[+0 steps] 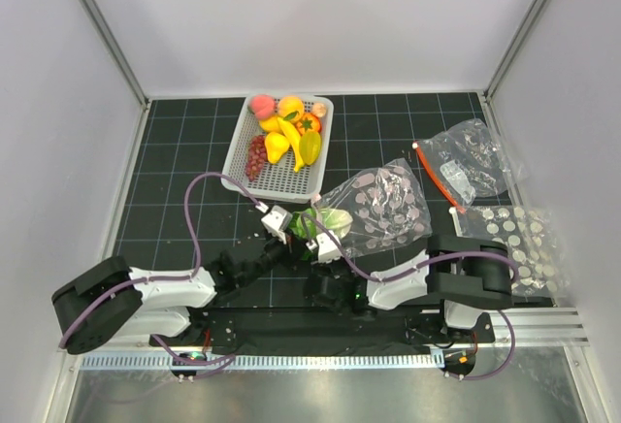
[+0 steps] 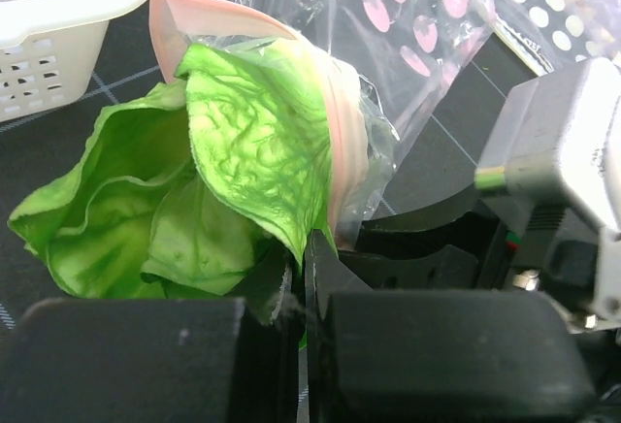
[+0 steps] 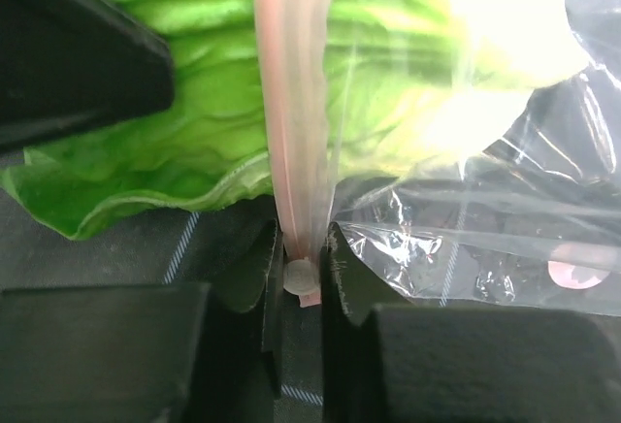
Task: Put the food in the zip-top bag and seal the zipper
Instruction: Adjust the fake vegetable in the zipper food storage bag.
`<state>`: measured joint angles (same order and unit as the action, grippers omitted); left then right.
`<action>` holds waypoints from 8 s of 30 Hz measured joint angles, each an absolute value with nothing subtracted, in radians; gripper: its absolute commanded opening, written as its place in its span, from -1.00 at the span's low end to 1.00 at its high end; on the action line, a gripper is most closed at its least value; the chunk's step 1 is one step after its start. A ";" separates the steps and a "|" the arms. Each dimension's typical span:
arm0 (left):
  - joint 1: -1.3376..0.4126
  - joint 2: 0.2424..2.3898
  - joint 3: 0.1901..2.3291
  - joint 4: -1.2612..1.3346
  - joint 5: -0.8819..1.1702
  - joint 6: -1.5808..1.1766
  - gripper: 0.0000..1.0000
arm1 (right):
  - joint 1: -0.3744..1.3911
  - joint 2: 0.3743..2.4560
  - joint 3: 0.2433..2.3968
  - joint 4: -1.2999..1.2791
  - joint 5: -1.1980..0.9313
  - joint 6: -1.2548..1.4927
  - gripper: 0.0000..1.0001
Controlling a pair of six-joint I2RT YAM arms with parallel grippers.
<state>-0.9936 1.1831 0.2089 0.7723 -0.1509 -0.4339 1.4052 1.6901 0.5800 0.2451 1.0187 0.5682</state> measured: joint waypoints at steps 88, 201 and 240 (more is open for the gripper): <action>-0.803 1.137 1.059 -0.309 0.332 -0.516 0.24 | 1.439 0.609 0.665 -0.065 0.450 0.076 -0.98; -0.870 1.170 0.376 0.266 0.367 -0.561 0.28 | 0.905 1.013 0.518 -0.045 -0.110 0.565 -0.50; -0.923 1.374 0.455 0.542 0.255 -0.381 0.34 | 0.896 1.084 0.660 -0.205 0.366 0.484 0.46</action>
